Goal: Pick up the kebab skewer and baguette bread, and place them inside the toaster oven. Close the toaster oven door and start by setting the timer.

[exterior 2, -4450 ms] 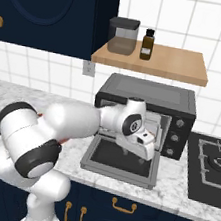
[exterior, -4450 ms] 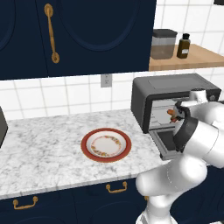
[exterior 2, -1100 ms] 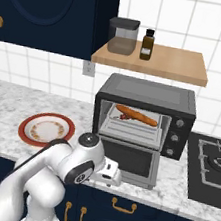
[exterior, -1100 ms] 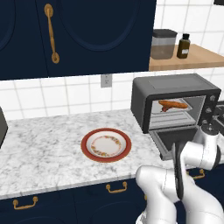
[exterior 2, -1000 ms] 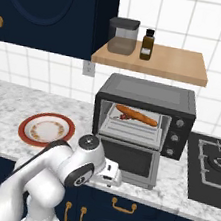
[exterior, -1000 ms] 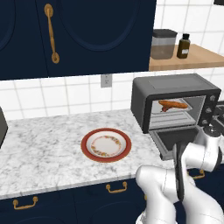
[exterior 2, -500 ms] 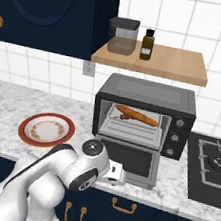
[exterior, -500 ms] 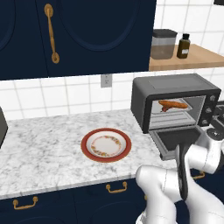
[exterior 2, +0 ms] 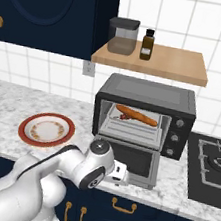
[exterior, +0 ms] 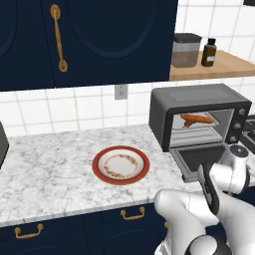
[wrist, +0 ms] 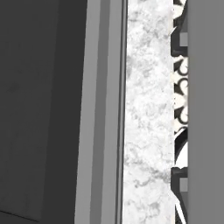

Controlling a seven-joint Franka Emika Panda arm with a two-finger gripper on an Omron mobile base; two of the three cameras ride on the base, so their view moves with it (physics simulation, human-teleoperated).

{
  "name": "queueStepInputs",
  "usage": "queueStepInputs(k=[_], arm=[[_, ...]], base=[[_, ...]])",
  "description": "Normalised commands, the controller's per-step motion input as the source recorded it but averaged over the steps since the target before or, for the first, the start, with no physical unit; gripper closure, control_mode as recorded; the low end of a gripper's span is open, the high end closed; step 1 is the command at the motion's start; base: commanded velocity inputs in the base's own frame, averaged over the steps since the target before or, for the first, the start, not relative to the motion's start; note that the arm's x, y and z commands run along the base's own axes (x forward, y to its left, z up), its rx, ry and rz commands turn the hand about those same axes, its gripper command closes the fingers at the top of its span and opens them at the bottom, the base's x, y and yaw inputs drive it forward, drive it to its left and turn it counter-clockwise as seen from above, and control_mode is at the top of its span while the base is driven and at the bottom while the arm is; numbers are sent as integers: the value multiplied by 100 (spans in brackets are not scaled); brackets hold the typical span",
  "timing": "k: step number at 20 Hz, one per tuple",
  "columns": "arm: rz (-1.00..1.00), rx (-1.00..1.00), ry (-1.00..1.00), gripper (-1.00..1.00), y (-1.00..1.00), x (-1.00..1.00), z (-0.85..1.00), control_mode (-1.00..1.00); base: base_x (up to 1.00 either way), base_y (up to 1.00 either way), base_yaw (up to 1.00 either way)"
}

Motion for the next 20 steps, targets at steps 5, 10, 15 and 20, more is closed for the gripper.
queueStepInputs(k=[5, 10, 15, 20], arm=[[-10, 0, 0, -100, 0, 14, -42, -100], [-4, 0, -1, -100, 0, 18, -34, -100], [-1, 0, -1, -100, 0, 11, -21, -100], [0, 0, -6, -100, 0, 0, -19, -100]], base=[[0, 0, 0], [0, 0, 0], [0, 0, 0], [0, 0, 0]])
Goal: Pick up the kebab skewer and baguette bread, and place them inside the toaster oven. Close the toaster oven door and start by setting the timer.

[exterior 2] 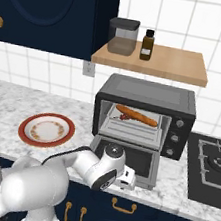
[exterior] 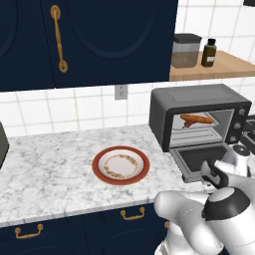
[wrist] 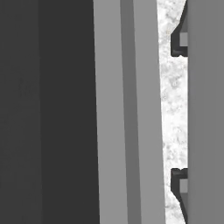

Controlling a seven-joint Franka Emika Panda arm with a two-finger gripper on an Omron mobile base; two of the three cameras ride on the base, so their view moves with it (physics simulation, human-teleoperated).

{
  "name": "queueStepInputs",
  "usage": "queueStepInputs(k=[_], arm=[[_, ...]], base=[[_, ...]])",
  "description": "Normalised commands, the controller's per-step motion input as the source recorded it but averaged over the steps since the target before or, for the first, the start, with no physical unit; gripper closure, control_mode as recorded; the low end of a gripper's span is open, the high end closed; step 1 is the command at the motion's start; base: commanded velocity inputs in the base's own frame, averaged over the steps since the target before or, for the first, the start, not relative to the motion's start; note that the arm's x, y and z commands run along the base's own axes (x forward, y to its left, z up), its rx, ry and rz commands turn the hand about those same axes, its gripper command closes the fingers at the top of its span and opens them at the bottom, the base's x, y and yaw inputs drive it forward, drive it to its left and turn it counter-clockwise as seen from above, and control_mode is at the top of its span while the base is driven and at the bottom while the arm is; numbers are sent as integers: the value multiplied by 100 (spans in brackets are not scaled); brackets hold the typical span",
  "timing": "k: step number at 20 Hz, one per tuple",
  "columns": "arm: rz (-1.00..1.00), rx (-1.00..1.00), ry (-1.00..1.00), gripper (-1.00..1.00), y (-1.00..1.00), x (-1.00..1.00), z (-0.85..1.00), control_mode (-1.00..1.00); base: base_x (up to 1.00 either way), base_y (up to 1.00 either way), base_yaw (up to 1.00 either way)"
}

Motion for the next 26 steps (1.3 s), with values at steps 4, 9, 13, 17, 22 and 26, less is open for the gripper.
queueStepInputs(k=[4, 9, 13, 17, 22, 26], arm=[[-1, 0, -16, -100, 10, 13, -2, -100], [-4, 0, -15, -100, 6, 37, 0, -100], [-5, 0, -7, -100, 0, 15, 0, -100], [-3, 0, -5, -100, 2, 16, 0, -100], [-7, 0, -12, -100, 13, 33, 16, -100], [-7, 0, -14, -100, 12, 42, 34, -100]], base=[[0, 0, 0], [0, 0, 0], [0, 0, 0], [0, 0, 0], [0, 0, 0], [0, 0, 0]])
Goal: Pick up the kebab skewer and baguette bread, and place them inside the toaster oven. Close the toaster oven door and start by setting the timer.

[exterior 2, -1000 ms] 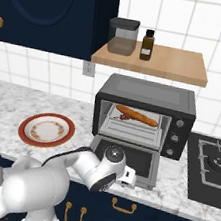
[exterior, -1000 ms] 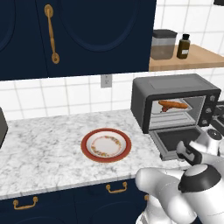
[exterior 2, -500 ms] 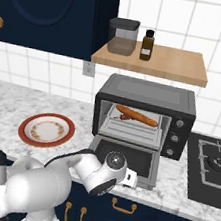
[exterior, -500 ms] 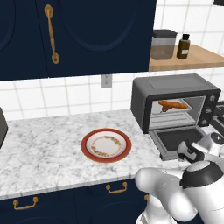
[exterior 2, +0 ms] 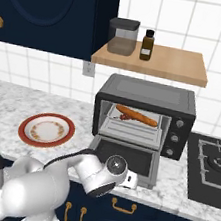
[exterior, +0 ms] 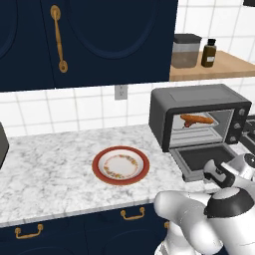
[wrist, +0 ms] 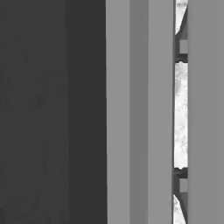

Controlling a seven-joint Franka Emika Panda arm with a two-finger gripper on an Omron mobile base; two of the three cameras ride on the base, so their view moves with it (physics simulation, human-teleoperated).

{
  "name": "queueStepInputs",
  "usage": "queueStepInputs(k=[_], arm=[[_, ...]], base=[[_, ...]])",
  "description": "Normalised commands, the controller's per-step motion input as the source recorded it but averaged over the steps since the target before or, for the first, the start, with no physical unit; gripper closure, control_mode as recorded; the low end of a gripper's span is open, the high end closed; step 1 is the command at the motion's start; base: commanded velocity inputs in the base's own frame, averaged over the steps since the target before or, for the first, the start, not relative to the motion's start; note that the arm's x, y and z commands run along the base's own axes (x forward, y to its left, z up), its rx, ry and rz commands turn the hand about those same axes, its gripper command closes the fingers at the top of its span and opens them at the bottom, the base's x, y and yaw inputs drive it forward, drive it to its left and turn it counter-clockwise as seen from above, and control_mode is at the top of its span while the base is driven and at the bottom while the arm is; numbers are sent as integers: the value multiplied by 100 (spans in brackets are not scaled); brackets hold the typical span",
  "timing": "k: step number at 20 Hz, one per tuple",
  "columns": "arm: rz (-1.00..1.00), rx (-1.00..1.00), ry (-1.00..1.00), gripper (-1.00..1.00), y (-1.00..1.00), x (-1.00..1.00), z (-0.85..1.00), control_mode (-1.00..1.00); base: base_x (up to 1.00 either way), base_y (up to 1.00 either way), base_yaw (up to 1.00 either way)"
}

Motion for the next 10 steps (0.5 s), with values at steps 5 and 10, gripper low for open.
queueStepInputs(k=[5, 10], arm=[[-7, 0, -14, -100, 13, 51, 52, -100], [-8, 0, -12, -100, 10, 58, 56, -100]], base=[[0, 0, 0], [0, 0, 0]])
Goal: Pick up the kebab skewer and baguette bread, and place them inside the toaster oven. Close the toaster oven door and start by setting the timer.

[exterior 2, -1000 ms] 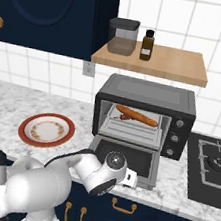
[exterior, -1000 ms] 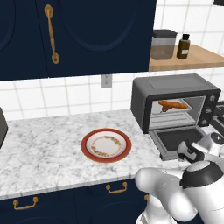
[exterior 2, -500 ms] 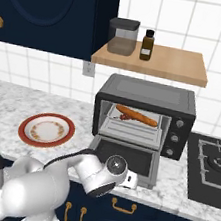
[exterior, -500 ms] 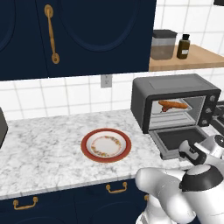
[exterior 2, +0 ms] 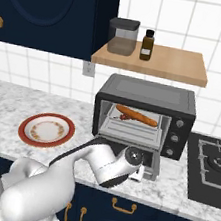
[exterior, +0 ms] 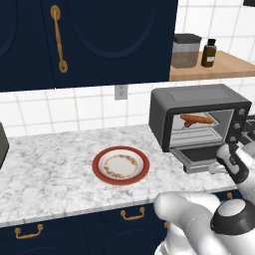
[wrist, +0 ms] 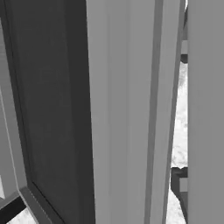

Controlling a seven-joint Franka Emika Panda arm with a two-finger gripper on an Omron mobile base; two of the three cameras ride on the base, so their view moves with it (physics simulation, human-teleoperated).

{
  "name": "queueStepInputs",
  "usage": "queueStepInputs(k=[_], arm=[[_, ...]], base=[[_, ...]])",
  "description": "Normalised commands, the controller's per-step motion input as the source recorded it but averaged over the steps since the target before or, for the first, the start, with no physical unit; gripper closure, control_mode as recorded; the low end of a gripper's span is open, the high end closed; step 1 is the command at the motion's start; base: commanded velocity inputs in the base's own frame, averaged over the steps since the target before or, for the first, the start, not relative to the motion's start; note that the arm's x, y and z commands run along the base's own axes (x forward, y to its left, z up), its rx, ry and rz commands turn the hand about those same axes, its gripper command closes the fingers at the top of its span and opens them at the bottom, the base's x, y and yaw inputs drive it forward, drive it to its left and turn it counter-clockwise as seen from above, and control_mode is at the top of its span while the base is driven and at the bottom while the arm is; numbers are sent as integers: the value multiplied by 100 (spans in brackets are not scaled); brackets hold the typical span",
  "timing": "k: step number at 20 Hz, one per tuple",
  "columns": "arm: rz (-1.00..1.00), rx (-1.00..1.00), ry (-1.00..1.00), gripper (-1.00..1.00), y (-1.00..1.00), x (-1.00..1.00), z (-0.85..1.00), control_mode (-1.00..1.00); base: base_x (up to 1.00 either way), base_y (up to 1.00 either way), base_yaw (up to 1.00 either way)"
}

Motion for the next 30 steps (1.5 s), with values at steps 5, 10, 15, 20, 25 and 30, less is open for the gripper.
queueStepInputs(k=[5, 10, 15, 20, 25, 30], arm=[[-10, 0, -17, -100, 45, 49, 23, -100], [-11, 0, -23, -100, 57, 67, 8, -100], [-10, 0, -22, -100, 56, 86, 9, -100], [-9, -2, -3, -100, 39, 92, 42, -100], [-8, -1, 0, -100, 48, 74, 4, -100], [-9, -2, 0, -100, 52, 66, 0, -100]], base=[[0, 0, 0], [0, 0, 0], [0, 0, 0], [0, 0, 0], [0, 0, 0], [0, 0, 0]])
